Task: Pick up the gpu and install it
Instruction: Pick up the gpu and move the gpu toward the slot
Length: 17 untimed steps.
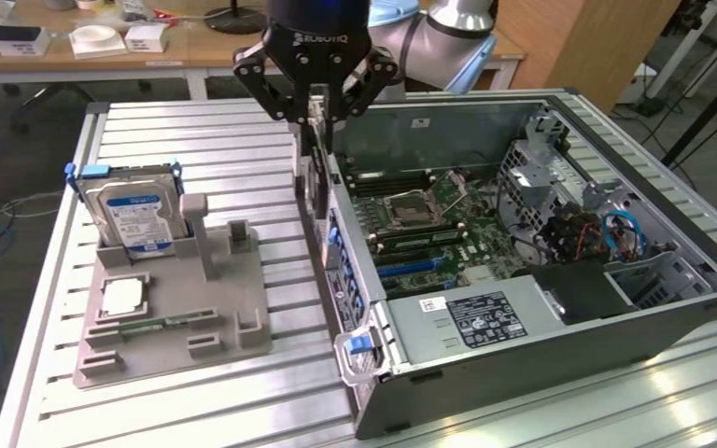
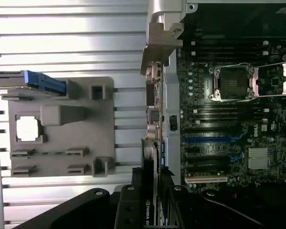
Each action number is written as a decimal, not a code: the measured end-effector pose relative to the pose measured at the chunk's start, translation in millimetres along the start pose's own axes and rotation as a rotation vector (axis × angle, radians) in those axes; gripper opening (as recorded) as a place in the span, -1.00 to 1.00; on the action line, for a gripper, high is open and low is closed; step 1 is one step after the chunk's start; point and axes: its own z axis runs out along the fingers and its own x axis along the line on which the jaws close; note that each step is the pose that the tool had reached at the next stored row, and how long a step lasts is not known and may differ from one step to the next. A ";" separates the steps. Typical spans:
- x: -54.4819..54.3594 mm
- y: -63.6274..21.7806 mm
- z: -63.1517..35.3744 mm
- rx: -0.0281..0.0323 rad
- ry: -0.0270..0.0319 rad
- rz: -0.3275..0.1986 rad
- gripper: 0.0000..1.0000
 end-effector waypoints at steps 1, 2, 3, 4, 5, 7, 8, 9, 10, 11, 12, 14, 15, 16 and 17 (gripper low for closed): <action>-2.6 0.1 0.2 -0.0001 0.0000 0.000 -0.47; -5.1 0.2 0.3 0.0000 0.0000 0.000 -0.47; -7.6 0.4 0.5 0.0000 0.0000 0.000 -0.47; -10.2 0.5 0.7 -0.0001 0.0000 0.000 -0.47; -12.6 0.6 0.9 -0.0001 0.0000 0.000 -0.47; -17.4 0.8 1.3 -0.0001 0.0000 0.000 -0.47; -19.8 1.0 1.5 -0.0001 0.0000 0.000 -0.47; -22.2 1.1 1.6 0.0000 0.0001 0.000 -0.47; -24.7 1.2 1.8 0.0000 0.0001 0.000 -0.47; -27.0 1.3 2.0 0.0000 0.0001 0.000 -0.47; -29.3 1.4 2.2 0.0000 0.0001 0.000 -0.47; -34.0 1.6 2.6 0.0000 0.0001 0.000 -0.47; -36.3 1.8 2.9 -0.0001 0.0001 0.000 -0.47; -38.6 1.9 3.1 0.0000 0.0001 0.000 -0.47; -41.0 2.0 3.3 0.0000 0.0001 0.000 -0.47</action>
